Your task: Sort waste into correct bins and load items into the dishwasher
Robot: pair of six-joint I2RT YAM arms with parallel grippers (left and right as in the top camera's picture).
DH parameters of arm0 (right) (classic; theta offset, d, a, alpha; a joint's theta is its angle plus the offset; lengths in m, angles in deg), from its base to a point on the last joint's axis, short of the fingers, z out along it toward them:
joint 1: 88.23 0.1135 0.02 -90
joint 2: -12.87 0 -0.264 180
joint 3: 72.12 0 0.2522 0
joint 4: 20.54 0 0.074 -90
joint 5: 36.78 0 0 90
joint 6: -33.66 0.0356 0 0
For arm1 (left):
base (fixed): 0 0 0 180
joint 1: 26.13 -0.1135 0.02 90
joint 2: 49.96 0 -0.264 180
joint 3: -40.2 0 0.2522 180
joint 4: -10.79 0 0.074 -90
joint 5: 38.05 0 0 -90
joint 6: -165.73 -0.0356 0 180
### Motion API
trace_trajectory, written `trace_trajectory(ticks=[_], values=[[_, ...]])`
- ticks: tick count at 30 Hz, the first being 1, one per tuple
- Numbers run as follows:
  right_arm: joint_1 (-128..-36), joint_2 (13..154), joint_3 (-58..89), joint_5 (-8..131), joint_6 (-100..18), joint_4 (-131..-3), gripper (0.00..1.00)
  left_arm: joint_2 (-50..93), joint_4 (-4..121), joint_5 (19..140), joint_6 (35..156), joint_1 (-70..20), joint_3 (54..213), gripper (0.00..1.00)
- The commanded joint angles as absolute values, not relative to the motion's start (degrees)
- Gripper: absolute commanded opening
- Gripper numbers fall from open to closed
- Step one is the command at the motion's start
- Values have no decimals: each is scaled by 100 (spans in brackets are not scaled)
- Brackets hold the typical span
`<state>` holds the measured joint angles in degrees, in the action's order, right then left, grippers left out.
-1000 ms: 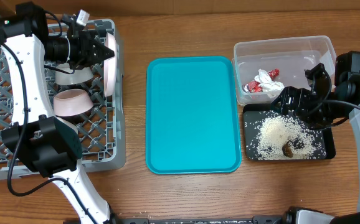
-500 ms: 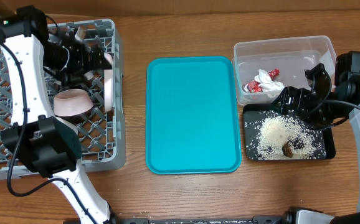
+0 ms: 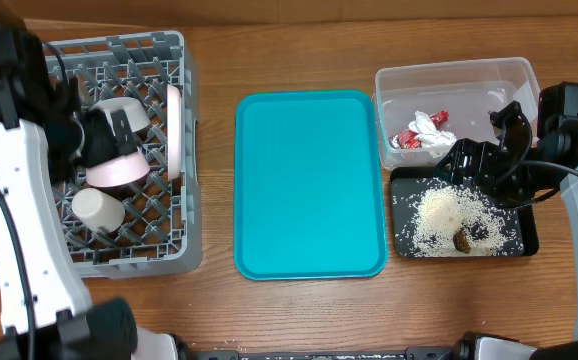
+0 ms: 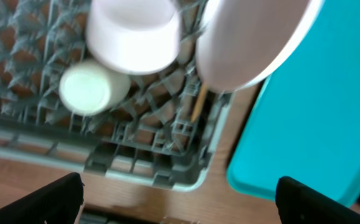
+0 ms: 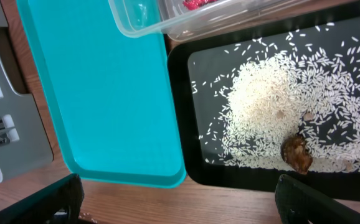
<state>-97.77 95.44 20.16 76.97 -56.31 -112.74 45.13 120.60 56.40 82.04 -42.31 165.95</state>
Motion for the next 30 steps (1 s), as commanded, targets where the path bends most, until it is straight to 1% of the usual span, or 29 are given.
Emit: trace_trajectory(ticks=[1,5,9,12,15,20,25,30], values=[[-9757,9496,2073,7725,-5642,-11250,100,3827,11686,5288,8392,-4257,15578,100],[-9757,9496,2073,7627,-5727,-11270,100,2551,10702,5310,8276,-4255,14304,100],[-9757,9493,2073,6986,-5611,-10682,100,1086,9616,5839,7688,-4255,12999,100],[-9757,9452,2073,6827,-5517,-10279,100,68,9092,6154,7354,-4255,12151,100],[-9757,9045,2014,6792,-5482,-9971,100,-835,8899,6241,7454,-4255,11552,100],[-9757,7865,1548,6160,-5183,-9652,100,-1290,8897,6237,7465,-4255,11270,100],[-9757,6479,851,6068,-5163,-9565,100,-1272,8847,6230,7465,-4255,11255,100],[-9757,5721,530,5926,-5163,-9718,100,-1239,8840,6230,7463,-4255,11255,100]])
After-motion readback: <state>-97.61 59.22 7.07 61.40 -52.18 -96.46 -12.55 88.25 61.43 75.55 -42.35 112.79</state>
